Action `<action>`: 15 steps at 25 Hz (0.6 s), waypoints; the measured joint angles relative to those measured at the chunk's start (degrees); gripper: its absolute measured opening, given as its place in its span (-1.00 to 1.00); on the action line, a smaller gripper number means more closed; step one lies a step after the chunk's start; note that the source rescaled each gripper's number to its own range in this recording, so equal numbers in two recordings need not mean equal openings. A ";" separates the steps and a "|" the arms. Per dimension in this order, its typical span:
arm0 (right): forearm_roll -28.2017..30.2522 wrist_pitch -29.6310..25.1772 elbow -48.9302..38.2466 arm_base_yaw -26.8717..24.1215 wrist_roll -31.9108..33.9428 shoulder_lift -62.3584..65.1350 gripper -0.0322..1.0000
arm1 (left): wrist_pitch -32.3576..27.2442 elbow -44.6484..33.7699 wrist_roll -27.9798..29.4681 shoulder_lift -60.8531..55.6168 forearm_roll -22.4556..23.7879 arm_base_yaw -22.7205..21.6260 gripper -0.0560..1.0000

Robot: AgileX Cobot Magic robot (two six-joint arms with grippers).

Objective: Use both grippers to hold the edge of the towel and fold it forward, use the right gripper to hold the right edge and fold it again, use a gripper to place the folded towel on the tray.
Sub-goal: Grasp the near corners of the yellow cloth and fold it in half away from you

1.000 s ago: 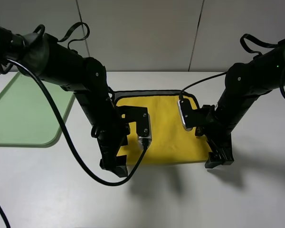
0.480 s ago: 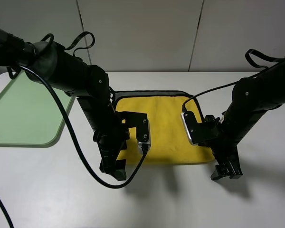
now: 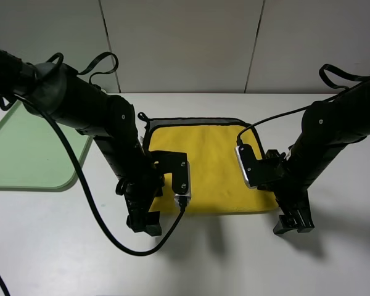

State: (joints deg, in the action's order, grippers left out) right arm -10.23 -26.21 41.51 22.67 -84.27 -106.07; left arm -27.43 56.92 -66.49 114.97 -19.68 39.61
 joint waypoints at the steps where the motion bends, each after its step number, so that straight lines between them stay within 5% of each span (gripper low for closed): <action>1: -0.05 0.02 0.00 0.00 0.00 0.00 1.00 | 0.83 -0.62 -0.12 -0.12 0.00 0.00 0.63; 9: -0.39 0.49 -0.13 0.00 -0.03 0.00 0.94 | 6.12 -2.34 -0.17 -0.58 0.83 0.00 0.04; 15: -3.42 1.78 -0.19 0.00 -0.03 0.11 0.17 | 6.30 -2.53 -0.11 -0.58 1.41 -0.14 -0.49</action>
State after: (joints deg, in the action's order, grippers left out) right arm -13.65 -24.43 41.33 22.67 -84.30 -105.96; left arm -21.13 54.39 -66.60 114.39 -18.27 39.48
